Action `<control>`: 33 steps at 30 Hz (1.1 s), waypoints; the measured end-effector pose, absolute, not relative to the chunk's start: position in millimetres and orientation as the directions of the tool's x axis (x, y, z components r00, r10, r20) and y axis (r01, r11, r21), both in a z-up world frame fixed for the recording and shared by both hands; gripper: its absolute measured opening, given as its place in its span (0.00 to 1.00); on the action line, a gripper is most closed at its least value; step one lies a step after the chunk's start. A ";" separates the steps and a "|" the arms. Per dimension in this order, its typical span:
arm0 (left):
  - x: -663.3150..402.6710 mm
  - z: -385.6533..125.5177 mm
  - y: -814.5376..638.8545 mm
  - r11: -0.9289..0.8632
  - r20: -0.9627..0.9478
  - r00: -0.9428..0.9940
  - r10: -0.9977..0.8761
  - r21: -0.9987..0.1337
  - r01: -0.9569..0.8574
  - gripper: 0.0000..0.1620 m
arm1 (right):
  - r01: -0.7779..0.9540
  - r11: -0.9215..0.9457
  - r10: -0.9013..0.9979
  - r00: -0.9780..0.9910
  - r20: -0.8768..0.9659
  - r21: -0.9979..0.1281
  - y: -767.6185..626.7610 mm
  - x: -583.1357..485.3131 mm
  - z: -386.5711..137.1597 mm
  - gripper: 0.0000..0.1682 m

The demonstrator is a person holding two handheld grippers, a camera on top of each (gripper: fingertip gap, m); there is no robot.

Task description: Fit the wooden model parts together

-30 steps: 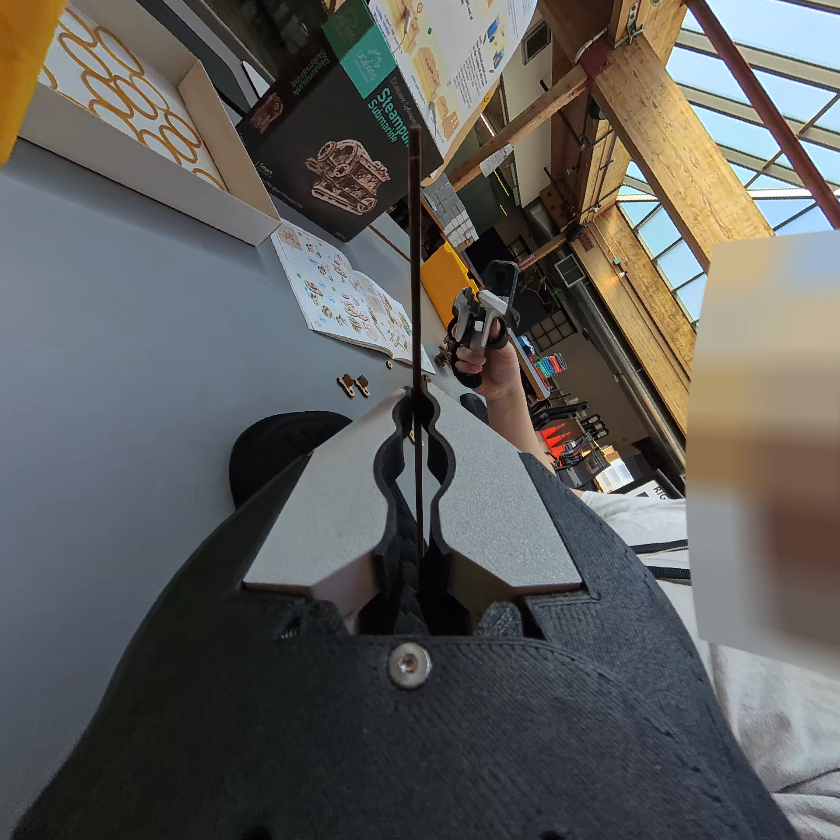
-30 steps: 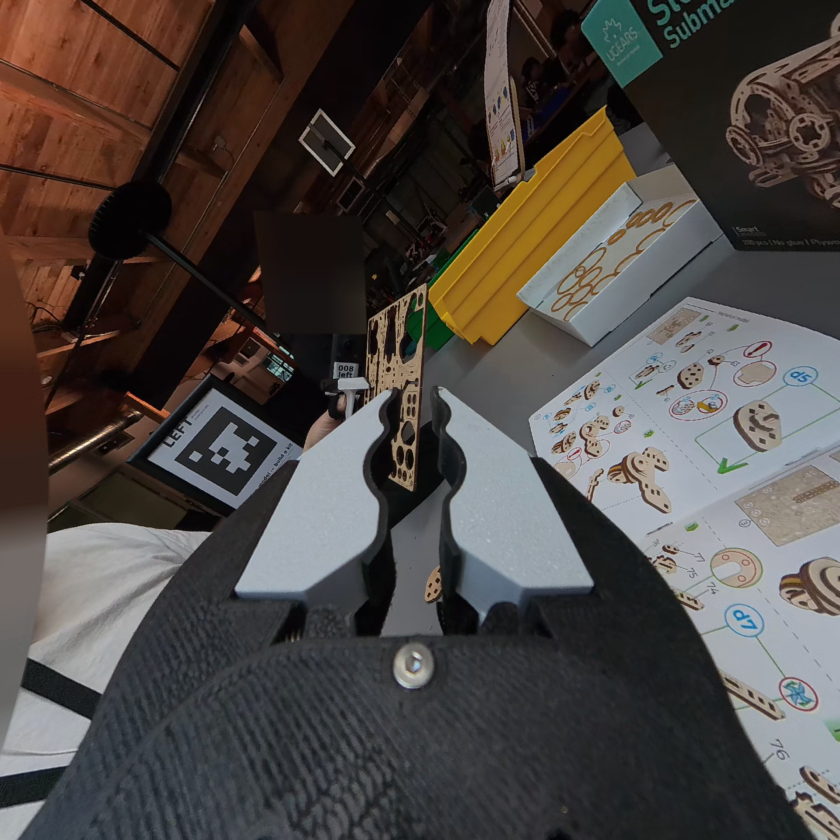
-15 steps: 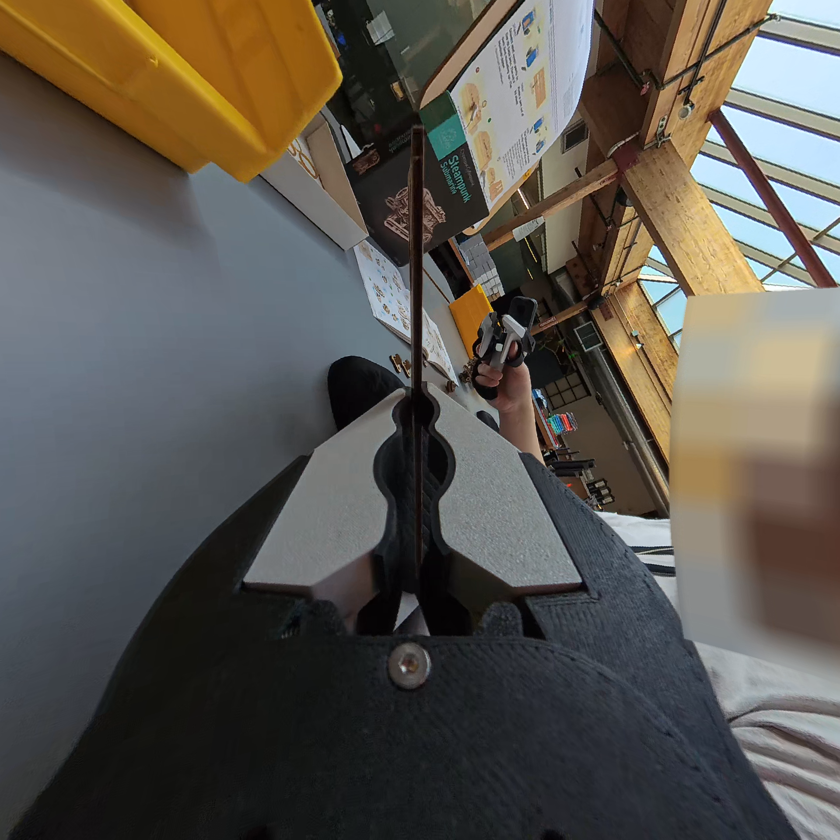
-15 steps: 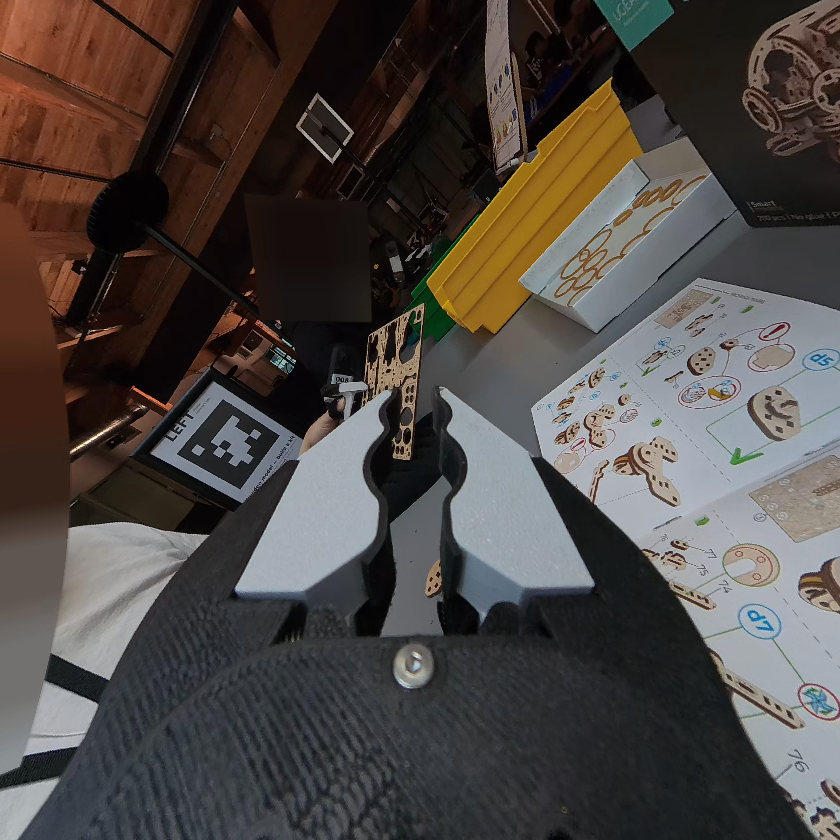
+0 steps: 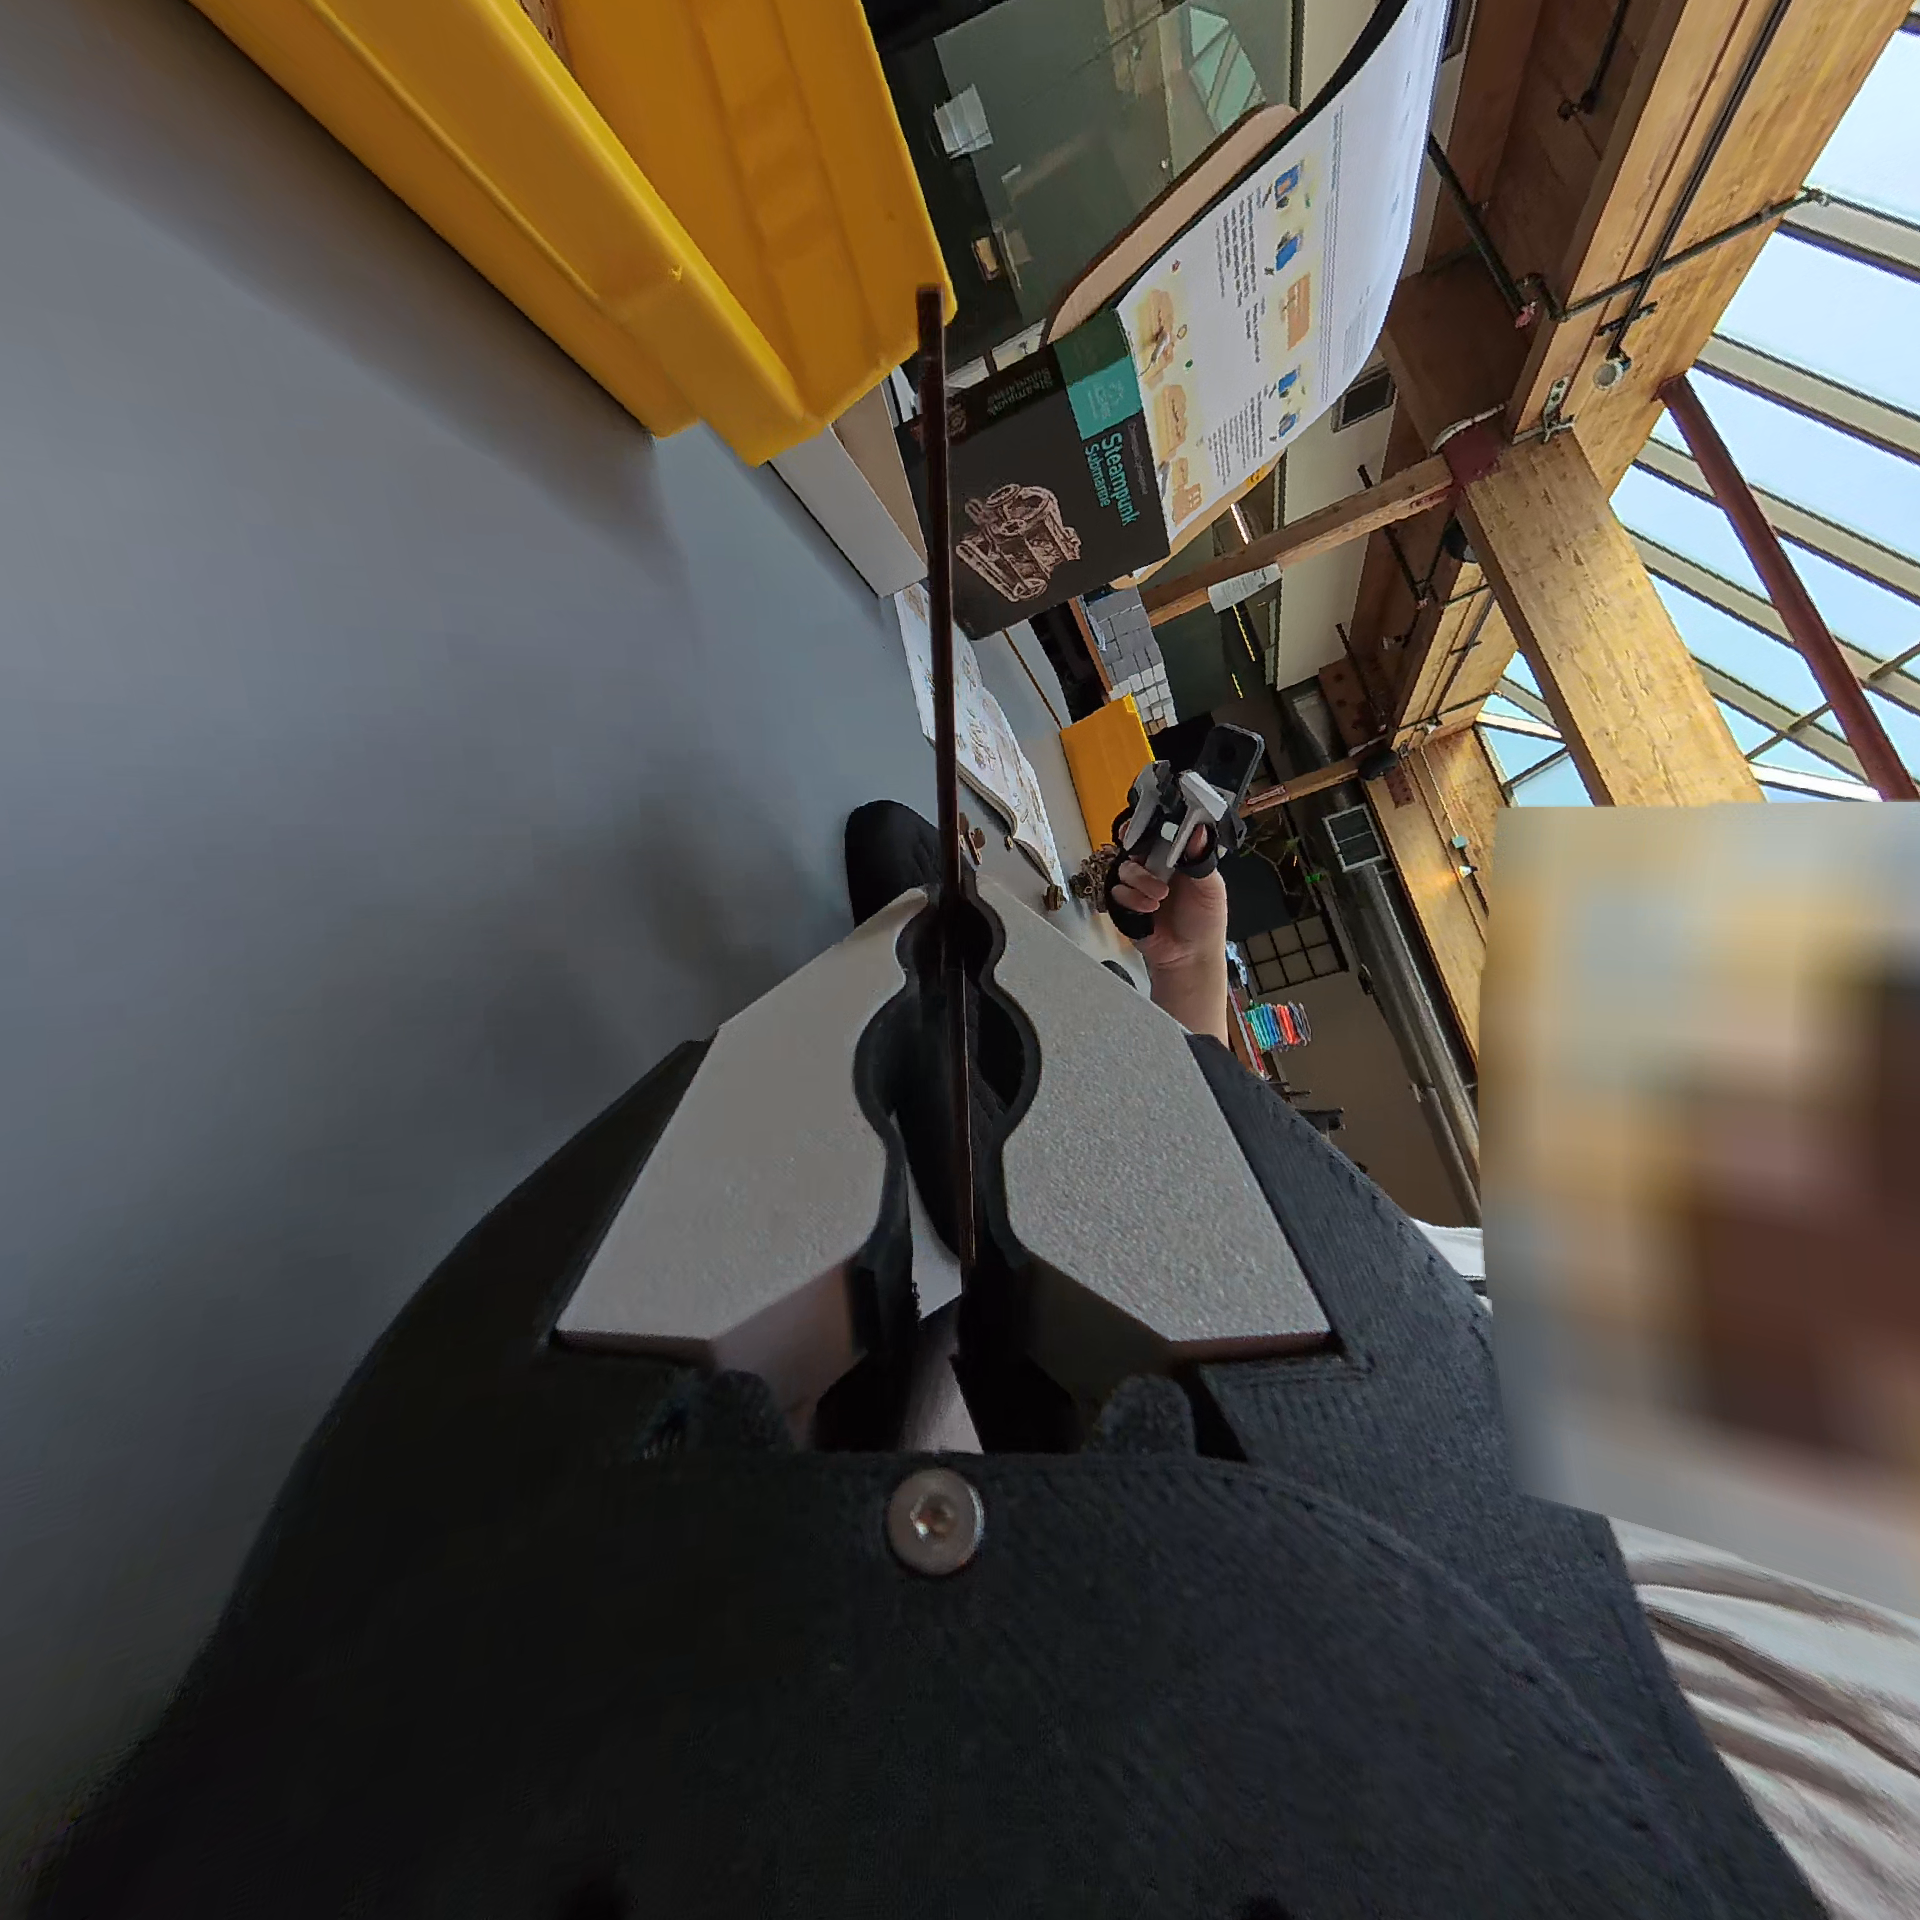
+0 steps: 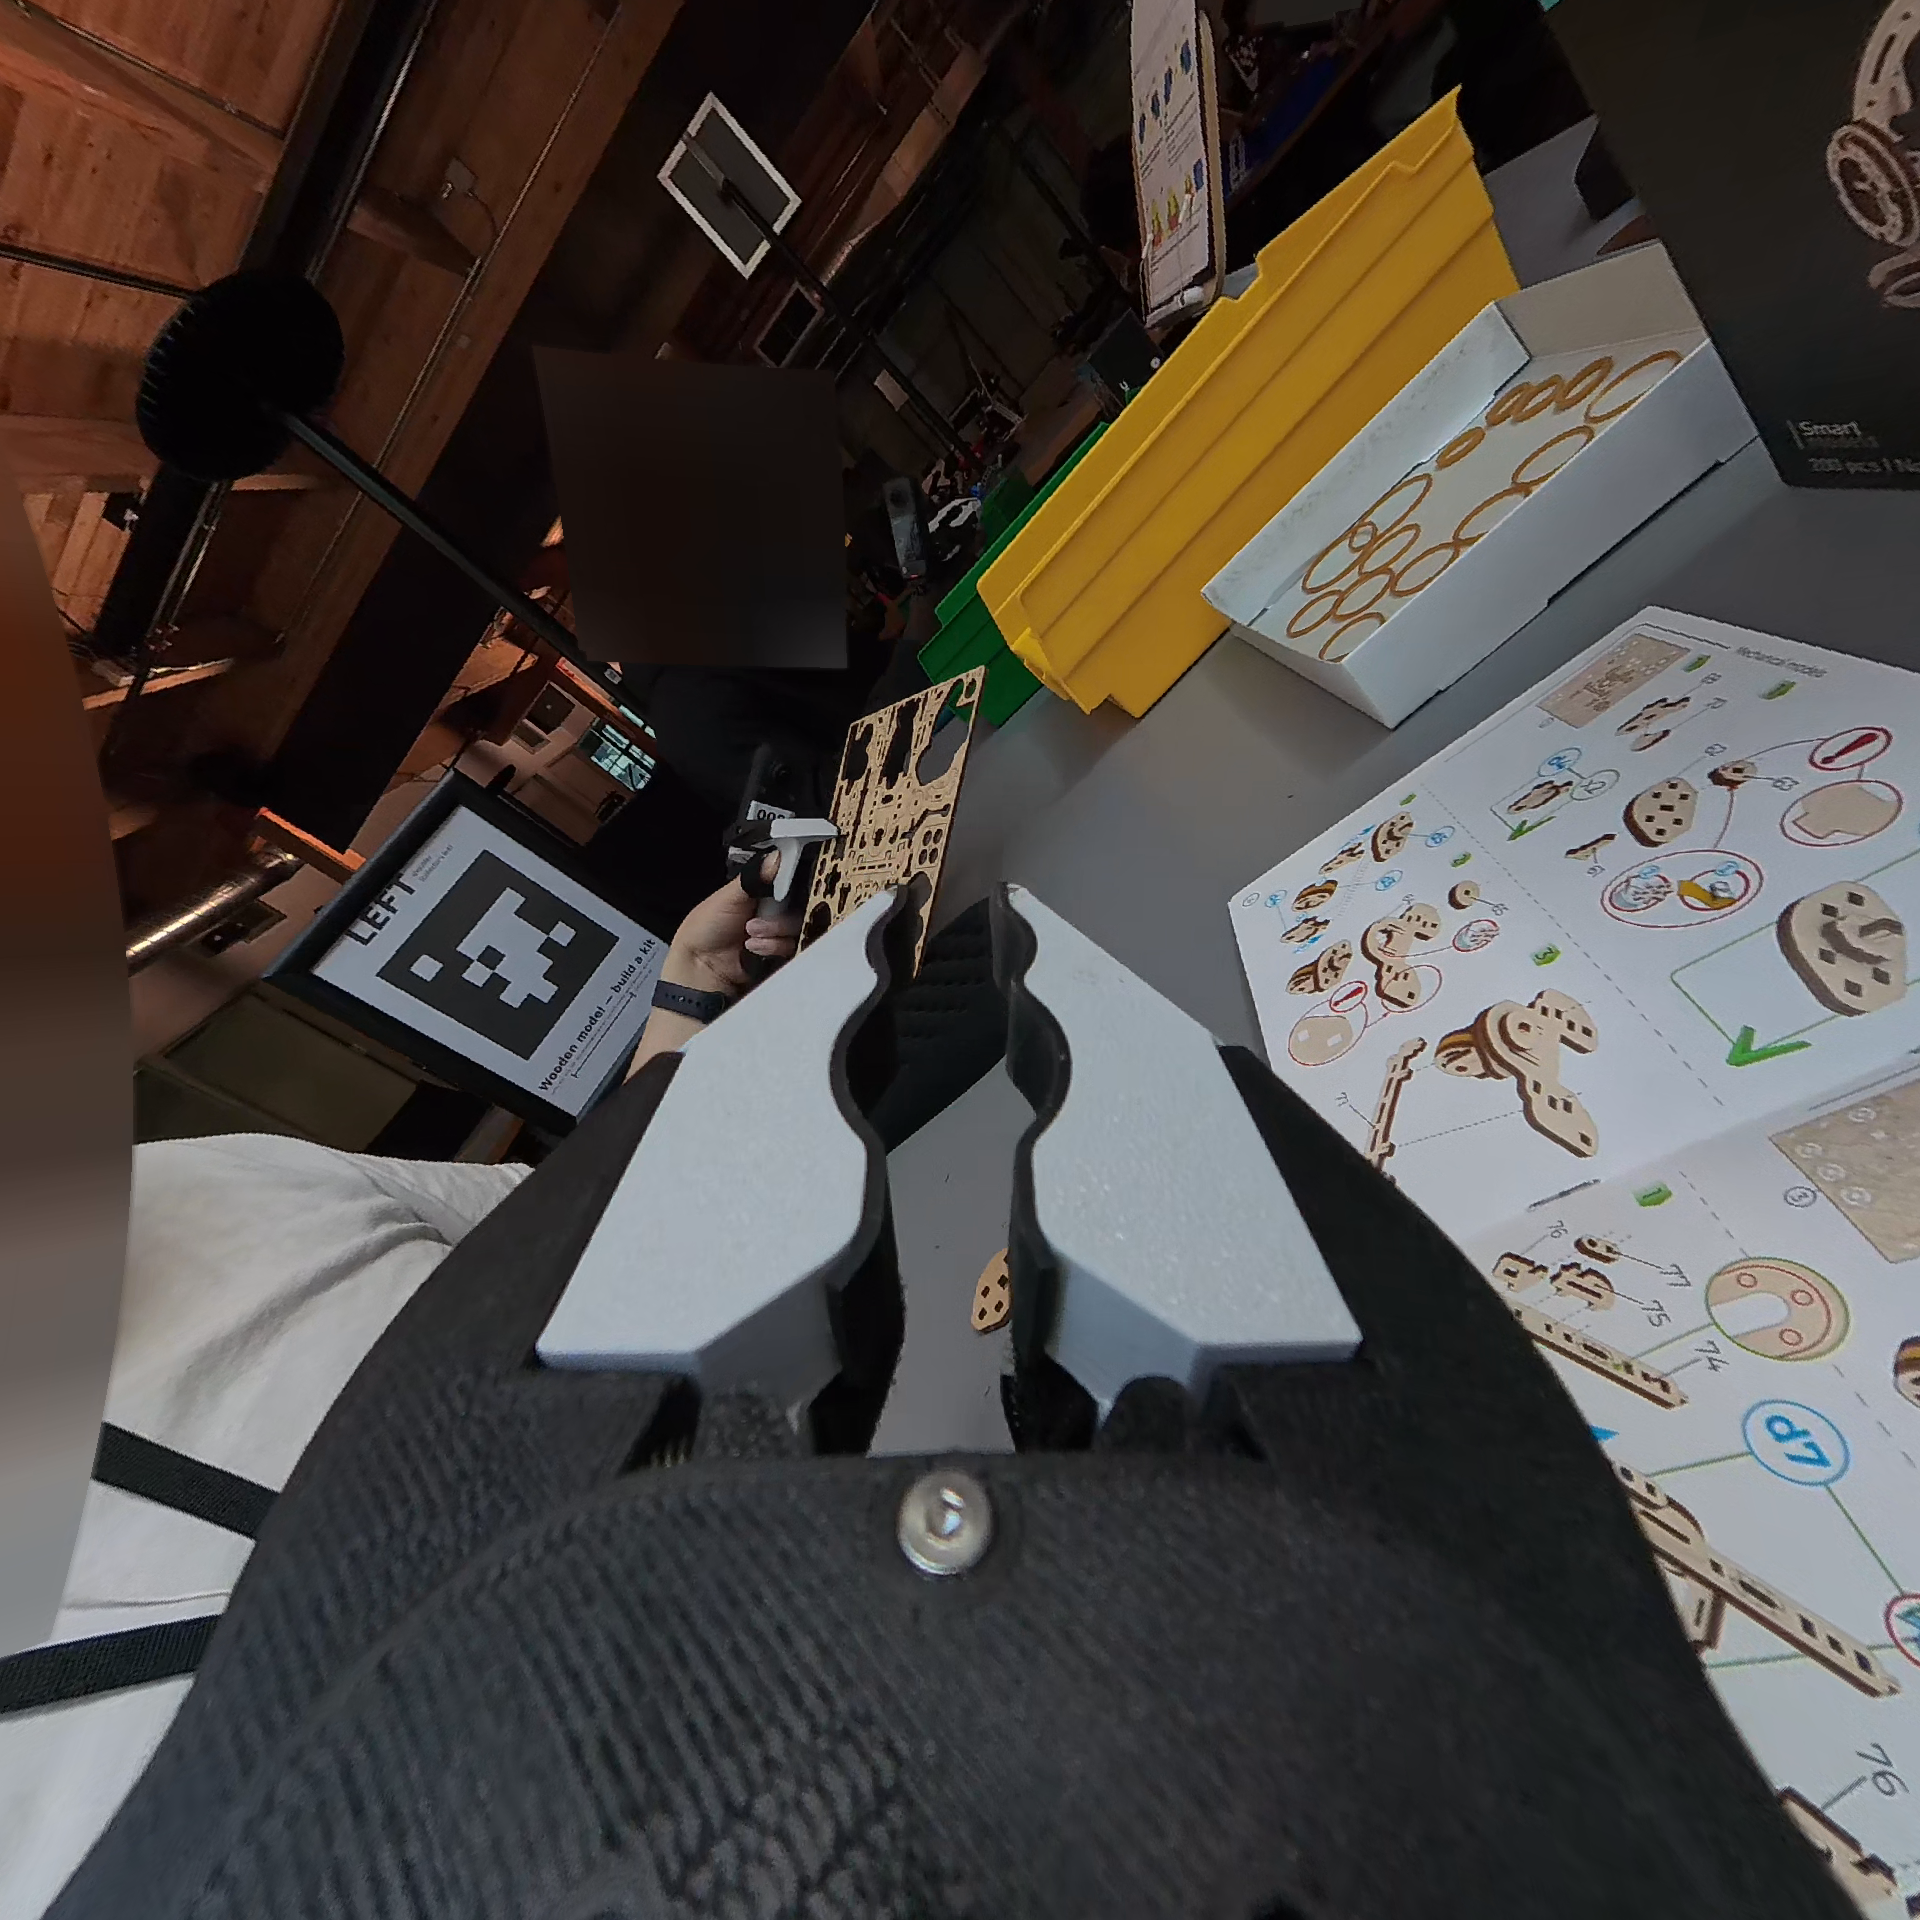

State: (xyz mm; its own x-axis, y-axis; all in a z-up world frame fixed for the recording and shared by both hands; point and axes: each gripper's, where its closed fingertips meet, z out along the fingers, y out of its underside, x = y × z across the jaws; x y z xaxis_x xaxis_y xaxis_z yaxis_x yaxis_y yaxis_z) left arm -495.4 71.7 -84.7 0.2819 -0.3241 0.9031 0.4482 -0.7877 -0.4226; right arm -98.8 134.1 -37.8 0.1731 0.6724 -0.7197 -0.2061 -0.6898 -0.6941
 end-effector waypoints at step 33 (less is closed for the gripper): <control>-564.3 -140.7 82.7 -0.809 0.882 0.468 -0.055 -0.314 0.498 0.20 | -0.179 -0.692 0.672 0.194 -0.715 -0.699 134.8 -104.1 -47.7 0.08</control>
